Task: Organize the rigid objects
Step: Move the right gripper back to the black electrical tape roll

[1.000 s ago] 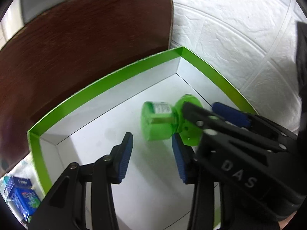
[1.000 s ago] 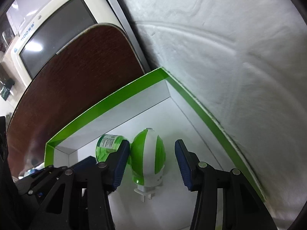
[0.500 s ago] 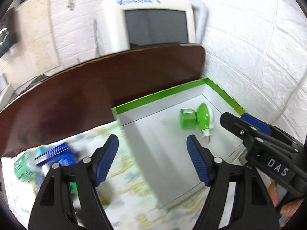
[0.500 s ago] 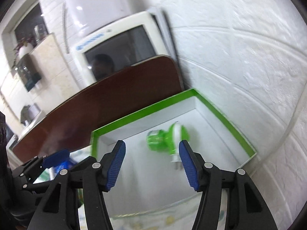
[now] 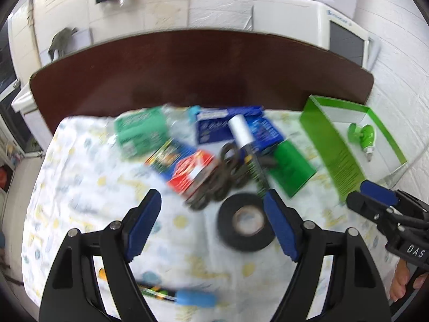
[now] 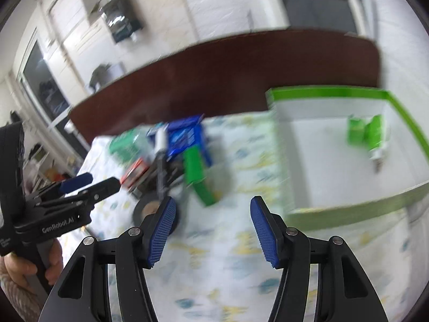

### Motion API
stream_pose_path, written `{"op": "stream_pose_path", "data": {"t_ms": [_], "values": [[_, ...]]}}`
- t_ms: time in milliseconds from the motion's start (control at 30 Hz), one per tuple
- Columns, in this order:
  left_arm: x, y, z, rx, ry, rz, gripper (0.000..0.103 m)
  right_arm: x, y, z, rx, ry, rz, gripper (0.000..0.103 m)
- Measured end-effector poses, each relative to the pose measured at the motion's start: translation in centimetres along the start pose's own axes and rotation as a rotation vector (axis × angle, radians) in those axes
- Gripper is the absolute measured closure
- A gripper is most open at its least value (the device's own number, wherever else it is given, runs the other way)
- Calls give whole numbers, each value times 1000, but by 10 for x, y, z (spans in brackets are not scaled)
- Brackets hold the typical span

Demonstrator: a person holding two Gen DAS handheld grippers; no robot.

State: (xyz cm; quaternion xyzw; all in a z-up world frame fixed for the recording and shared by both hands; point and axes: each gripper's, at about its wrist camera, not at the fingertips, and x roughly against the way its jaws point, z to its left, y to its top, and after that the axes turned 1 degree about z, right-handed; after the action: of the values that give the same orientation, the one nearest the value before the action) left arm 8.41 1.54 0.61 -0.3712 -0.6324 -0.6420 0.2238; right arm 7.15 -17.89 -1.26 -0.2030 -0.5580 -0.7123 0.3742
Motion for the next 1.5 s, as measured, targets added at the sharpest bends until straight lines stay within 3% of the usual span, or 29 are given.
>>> {"op": "stream_pose_path", "data": {"t_ms": [67, 133, 200, 367, 900, 1033, 1300, 1500], "values": [[-3, -12, 11, 14, -25, 26, 36, -18, -7, 13, 17, 30, 50, 45], [-8, -19, 15, 23, -62, 58, 44, -30, -14, 23, 12, 46, 82, 59], [-16, -23, 17, 26, -97, 81, 57, -42, -20, 29, -14, 63, 109, 66], [-30, -30, 15, 18, -178, 116, 68, -59, -25, 32, -75, 96, 143, 73], [-67, -19, 6, -3, -246, 163, 73, -85, -18, 24, -157, 119, 177, 73], [-75, -19, 10, 49, -300, 183, 72, -88, -18, 15, -201, 183, 208, 72], [-61, -30, 7, 22, -282, 194, 73, -77, -24, 18, -171, 196, 229, 72], [-48, -49, -8, -17, -317, 237, 72, -57, -42, 21, -146, 156, 284, 72]]}}
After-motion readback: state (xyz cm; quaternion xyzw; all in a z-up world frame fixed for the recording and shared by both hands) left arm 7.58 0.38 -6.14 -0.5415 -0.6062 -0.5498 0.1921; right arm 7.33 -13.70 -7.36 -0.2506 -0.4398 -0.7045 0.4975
